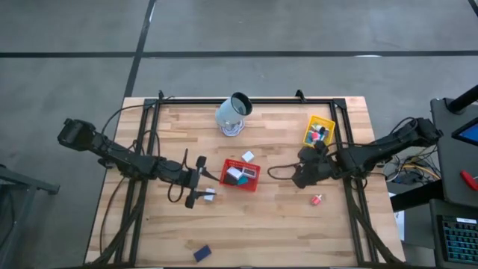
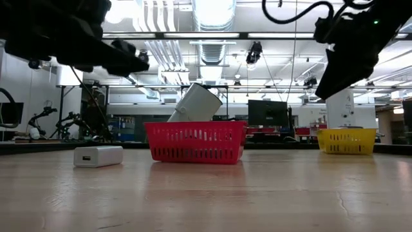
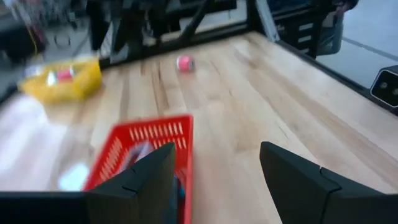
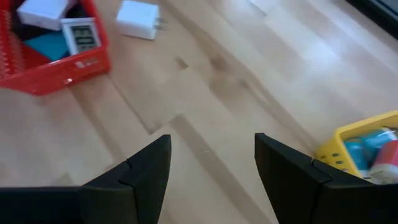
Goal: Pick & Place Office items
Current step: Put the bottom white charger adapter into the yellow basket
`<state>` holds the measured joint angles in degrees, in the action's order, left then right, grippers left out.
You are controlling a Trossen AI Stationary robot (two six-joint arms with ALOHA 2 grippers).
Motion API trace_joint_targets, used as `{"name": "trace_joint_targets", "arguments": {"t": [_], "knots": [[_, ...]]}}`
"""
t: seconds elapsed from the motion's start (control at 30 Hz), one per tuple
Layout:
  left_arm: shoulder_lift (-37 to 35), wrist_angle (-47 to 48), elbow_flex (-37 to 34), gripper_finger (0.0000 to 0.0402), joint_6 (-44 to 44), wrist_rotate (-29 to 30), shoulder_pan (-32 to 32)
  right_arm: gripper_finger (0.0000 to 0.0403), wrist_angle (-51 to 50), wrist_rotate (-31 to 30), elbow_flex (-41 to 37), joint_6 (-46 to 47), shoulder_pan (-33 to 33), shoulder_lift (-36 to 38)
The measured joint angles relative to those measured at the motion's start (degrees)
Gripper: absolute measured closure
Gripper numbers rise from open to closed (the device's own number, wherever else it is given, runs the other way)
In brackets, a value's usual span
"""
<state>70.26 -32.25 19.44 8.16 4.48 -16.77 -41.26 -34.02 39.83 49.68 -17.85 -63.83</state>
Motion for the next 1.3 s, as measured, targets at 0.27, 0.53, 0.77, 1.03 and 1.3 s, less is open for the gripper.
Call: {"name": "trace_joint_targets", "arguments": {"t": [0.27,0.53,0.77,1.03,1.3], "knots": [[0.02,6.41,0.34,0.0162,-16.48,2.58,-0.70,0.0179,-0.01,-0.05,-0.04,1.73,-4.30,0.00],[0.02,20.19,5.92,0.0162,-26.10,8.63,-3.84,0.0179,-0.02,-3.00,-0.07,1.36,-8.32,0.00],[0.02,38.91,14.64,0.0162,-39.19,14.35,-6.47,0.0179,-0.01,-4.75,-0.09,1.35,-11.42,0.00],[2.91,54.50,22.93,0.0162,-53.95,13.68,-6.83,0.0179,-0.06,-5.22,-0.09,0.52,-13.78,-0.02],[10.17,65.98,29.22,0.0162,-62.31,10.07,-6.81,0.0179,-0.12,-5.20,-0.11,-0.42,-15.80,-0.02]]}}
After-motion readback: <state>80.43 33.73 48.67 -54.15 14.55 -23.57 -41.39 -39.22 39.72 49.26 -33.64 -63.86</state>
